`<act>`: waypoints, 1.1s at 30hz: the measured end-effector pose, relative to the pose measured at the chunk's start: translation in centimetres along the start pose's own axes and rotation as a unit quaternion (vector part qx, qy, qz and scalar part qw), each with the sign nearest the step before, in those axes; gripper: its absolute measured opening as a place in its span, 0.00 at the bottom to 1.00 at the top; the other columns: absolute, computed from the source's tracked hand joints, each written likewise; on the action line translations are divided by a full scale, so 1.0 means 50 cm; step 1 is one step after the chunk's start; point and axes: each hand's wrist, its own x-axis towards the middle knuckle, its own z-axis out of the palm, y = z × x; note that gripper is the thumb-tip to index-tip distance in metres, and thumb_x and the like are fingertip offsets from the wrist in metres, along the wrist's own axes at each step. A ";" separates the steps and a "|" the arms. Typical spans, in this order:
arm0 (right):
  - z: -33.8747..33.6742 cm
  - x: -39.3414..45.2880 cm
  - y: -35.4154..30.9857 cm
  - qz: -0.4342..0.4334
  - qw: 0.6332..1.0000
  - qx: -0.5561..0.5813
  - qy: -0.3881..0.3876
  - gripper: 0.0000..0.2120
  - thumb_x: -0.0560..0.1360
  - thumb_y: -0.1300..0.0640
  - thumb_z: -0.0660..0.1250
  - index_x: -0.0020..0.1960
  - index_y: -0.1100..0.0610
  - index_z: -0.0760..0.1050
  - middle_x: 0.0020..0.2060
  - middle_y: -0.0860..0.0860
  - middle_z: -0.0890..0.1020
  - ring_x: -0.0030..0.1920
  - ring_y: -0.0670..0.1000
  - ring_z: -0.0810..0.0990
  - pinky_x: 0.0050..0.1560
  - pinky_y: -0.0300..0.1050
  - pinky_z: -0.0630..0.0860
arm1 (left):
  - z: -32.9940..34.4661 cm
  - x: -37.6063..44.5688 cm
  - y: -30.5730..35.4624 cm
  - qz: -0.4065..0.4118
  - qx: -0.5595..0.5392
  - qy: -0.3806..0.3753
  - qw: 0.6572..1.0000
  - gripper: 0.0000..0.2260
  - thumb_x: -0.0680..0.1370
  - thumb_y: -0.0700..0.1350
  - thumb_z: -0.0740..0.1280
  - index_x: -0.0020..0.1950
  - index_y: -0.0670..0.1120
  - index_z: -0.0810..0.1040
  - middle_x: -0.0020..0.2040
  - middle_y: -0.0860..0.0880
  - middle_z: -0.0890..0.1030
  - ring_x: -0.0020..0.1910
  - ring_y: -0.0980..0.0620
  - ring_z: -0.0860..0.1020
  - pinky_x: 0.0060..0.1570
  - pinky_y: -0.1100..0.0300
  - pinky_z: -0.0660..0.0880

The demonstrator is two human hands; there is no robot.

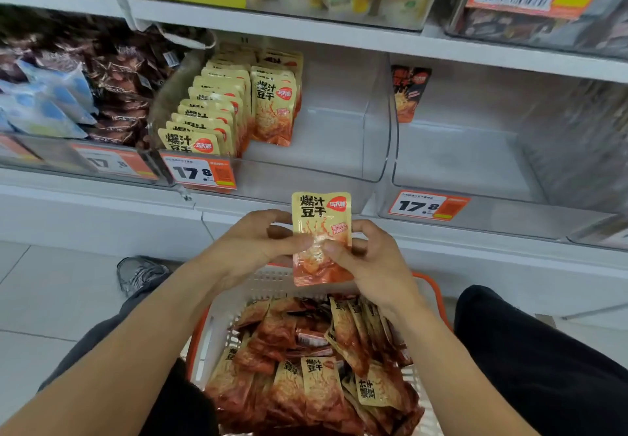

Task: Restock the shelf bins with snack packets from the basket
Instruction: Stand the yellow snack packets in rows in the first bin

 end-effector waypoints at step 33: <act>0.114 0.451 -0.203 -0.195 0.890 -0.395 0.118 0.13 0.73 0.59 0.73 0.55 0.58 0.75 0.47 0.54 0.82 0.50 0.56 0.81 0.41 0.39 0.67 | -0.183 0.097 0.018 0.316 0.414 0.350 0.778 0.34 0.73 0.58 0.70 0.73 0.43 0.68 0.73 0.44 0.68 0.77 0.41 0.58 0.77 0.58 0.37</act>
